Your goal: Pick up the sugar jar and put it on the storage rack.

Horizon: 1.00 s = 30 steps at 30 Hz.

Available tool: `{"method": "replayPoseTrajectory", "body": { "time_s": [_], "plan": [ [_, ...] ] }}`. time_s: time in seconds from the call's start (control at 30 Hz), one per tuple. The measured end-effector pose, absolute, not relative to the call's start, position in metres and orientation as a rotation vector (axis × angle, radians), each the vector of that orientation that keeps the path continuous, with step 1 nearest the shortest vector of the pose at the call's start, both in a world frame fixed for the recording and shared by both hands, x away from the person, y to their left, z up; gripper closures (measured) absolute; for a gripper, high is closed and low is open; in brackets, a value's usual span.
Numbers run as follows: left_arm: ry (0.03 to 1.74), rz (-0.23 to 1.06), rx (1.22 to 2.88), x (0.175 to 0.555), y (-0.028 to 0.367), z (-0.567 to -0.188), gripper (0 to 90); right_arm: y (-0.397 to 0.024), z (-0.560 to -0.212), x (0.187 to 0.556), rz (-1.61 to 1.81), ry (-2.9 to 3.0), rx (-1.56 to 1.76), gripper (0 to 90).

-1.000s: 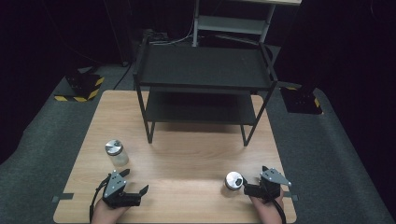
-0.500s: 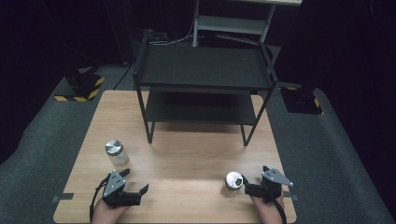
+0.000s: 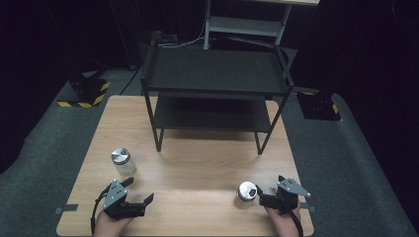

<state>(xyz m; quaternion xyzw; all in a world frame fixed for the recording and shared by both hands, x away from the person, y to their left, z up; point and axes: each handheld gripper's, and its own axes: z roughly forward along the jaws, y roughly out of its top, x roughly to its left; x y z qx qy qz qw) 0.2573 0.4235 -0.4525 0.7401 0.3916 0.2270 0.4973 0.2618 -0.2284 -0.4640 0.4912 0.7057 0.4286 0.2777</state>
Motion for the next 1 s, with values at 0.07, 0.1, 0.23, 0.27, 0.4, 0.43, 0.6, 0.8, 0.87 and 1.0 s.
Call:
{"method": "replayPoseTrajectory", "body": {
  "time_s": [0.07,0.1,0.23,0.27,0.4,0.43,0.6,0.8,0.87,1.0],
  "plan": [
    [0.948,0.558,1.781,0.254,0.426,-0.45,2.7,-0.228,-0.464,0.262,1.151,1.893,1.318,0.6],
    [0.947,0.567,1.779,0.253,0.426,-0.449,2.7,-0.228,-0.464,0.261,1.151,1.893,1.317,0.6],
    [0.942,0.595,1.761,0.249,0.429,-0.445,2.7,-0.228,-0.464,0.262,1.15,1.895,1.315,0.6],
    [0.941,0.612,1.759,0.247,0.43,-0.443,2.7,-0.228,-0.464,0.262,1.152,1.896,1.315,0.6],
    [0.948,0.646,1.739,0.243,0.434,-0.44,2.7,-0.23,-0.464,0.261,1.159,1.895,1.32,0.6],
    [0.948,0.646,1.739,0.243,0.434,-0.44,2.7,-0.23,-0.464,0.261,1.159,1.895,1.32,0.6],
    [0.966,0.681,1.714,0.241,0.44,-0.435,2.6,-0.231,-0.463,0.262,1.161,1.903,1.329,0.8],
    [0.994,0.714,1.689,0.242,0.449,-0.428,2.5,-0.23,-0.463,0.263,1.156,1.908,1.324,0.8],
    [1.007,0.721,1.684,0.244,0.451,-0.427,2.5,-0.23,-0.463,0.263,1.16,1.909,1.324,0.8],
    [1.036,0.748,1.682,0.252,0.455,-0.426,2.7,-0.23,-0.463,0.263,1.157,1.913,1.322,0.9]
  ]
}}
